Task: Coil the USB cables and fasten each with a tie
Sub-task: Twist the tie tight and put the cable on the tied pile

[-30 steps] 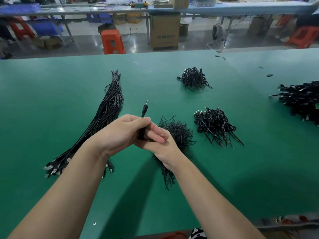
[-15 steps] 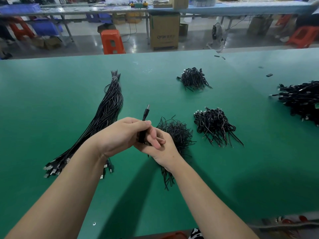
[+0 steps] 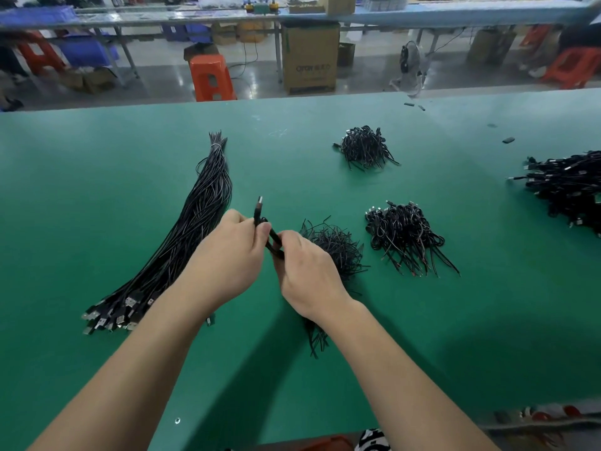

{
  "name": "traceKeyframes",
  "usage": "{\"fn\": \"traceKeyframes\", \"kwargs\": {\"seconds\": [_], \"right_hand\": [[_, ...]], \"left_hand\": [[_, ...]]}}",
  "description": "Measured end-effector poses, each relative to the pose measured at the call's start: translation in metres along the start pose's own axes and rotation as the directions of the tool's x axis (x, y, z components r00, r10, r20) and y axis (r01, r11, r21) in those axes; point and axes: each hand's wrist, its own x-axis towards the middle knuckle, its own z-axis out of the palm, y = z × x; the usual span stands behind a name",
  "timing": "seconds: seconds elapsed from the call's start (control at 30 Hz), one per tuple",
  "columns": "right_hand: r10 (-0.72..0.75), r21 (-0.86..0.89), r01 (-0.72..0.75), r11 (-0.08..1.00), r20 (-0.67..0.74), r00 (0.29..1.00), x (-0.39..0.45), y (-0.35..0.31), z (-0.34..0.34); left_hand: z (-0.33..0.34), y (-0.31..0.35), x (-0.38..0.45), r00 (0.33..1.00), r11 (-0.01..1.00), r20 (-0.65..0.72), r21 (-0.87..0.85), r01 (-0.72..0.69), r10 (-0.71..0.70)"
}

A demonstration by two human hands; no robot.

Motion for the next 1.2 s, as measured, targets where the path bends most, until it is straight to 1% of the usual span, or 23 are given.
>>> {"fn": "traceKeyframes", "kwargs": {"seconds": [0.07, 0.1, 0.13, 0.2, 0.27, 0.3, 0.33, 0.43, 0.5, 0.53, 0.6, 0.67, 0.73, 0.77, 0.83, 0.97, 1.1, 1.13, 1.17, 1.2], "right_hand": [[-0.023, -0.049, 0.025, 0.999, 0.039, 0.999, -0.001, -0.002, -0.001], [-0.020, -0.043, 0.022, 0.999, 0.047, 0.999, -0.001, -0.003, -0.002], [-0.015, -0.030, 0.016, 0.999, 0.057, 0.998, 0.000, -0.003, -0.003], [-0.017, -0.005, 0.017, 1.000, 0.088, 0.996, 0.002, -0.003, -0.005], [-0.023, 0.023, 0.021, 1.000, 0.128, 0.992, 0.004, -0.003, -0.007], [-0.022, 0.027, 0.019, 0.999, 0.144, 0.989, 0.005, -0.002, -0.009], [-0.021, 0.020, 0.018, 1.000, 0.153, 0.988, 0.007, -0.001, -0.010], [0.014, 0.003, -0.015, 1.000, 0.189, 0.982, 0.007, -0.001, -0.011], [0.054, 0.036, -0.064, 0.997, 0.226, 0.973, 0.008, -0.001, -0.012], [0.074, 0.072, -0.095, 0.993, 0.250, 0.965, 0.009, -0.002, -0.012], [0.102, 0.201, -0.166, 0.965, 0.295, 0.950, 0.012, -0.002, -0.014], [0.109, 0.336, -0.233, 0.913, 0.350, 0.930, 0.016, -0.002, -0.019], [0.120, 0.422, -0.298, 0.856, 0.399, 0.909, 0.020, -0.001, -0.025], [0.137, 0.441, -0.325, 0.836, 0.406, 0.904, 0.021, -0.001, -0.026], [0.166, 0.429, -0.340, 0.837, 0.393, 0.904, 0.023, -0.001, -0.028], [0.188, 0.365, -0.303, 0.880, 0.318, 0.929, 0.024, 0.001, -0.024], [0.213, 0.367, -0.299, 0.881, 0.258, 0.942, 0.021, 0.005, -0.021], [0.219, 0.357, -0.305, 0.883, 0.260, 0.940, 0.020, 0.006, -0.020], [0.233, 0.350, -0.317, 0.882, 0.261, 0.937, 0.020, 0.008, -0.019], [0.253, 0.350, -0.332, 0.876, 0.253, 0.934, 0.021, 0.011, -0.018]], "left_hand": [[0.003, -0.001, -0.001, 0.999, 0.997, -0.029, 0.072, -0.019, 0.021], [0.003, -0.002, 0.000, 0.999, 0.998, -0.037, 0.056, -0.033, 0.036], [0.002, -0.004, 0.002, 0.998, 0.999, -0.043, 0.004, -0.046, 0.047], [-0.001, -0.010, 0.008, 0.995, 0.985, -0.070, -0.158, -0.074, 0.064], [-0.004, -0.014, 0.013, 0.996, 0.939, -0.063, -0.334, -0.088, 0.071], [-0.005, -0.016, 0.014, 0.996, 0.916, -0.038, -0.390, -0.088, 0.079], [-0.005, -0.018, 0.016, 0.996, 0.913, -0.016, -0.399, -0.090, 0.091], [-0.008, -0.019, 0.019, 0.993, 0.955, -0.018, -0.273, -0.118, 0.117], [-0.008, -0.018, 0.021, 0.991, 0.973, -0.031, -0.190, -0.132, 0.128], [-0.006, -0.017, 0.022, 0.991, 0.977, -0.037, -0.162, -0.136, 0.131], [-0.004, -0.015, 0.023, 0.991, 0.981, -0.045, -0.142, -0.135, 0.130], [-0.001, -0.014, 0.024, 0.991, 0.980, -0.046, -0.145, -0.135, 0.129], [-0.001, -0.015, 0.025, 0.990, 0.977, -0.052, -0.163, -0.135, 0.128], [-0.001, -0.016, 0.027, 0.990, 0.974, -0.054, -0.180, -0.135, 0.128], [0.000, -0.014, 0.029, 0.991, 0.969, -0.057, -0.209, -0.132, 0.122], [0.002, -0.011, 0.032, 0.993, 0.958, -0.043, -0.262, -0.113, 0.105], [0.008, -0.009, 0.033, 0.991, 0.937, -0.014, -0.324, -0.129, 0.132], [0.012, -0.010, 0.034, 0.992, 0.921, 0.007, -0.373, -0.115, 0.126], [0.016, -0.012, 0.035, 0.993, 0.876, 0.039, -0.475, -0.081, 0.113], [0.021, -0.015, 0.037, 0.992, 0.778, 0.087, -0.628, -0.021, 0.096]]}}
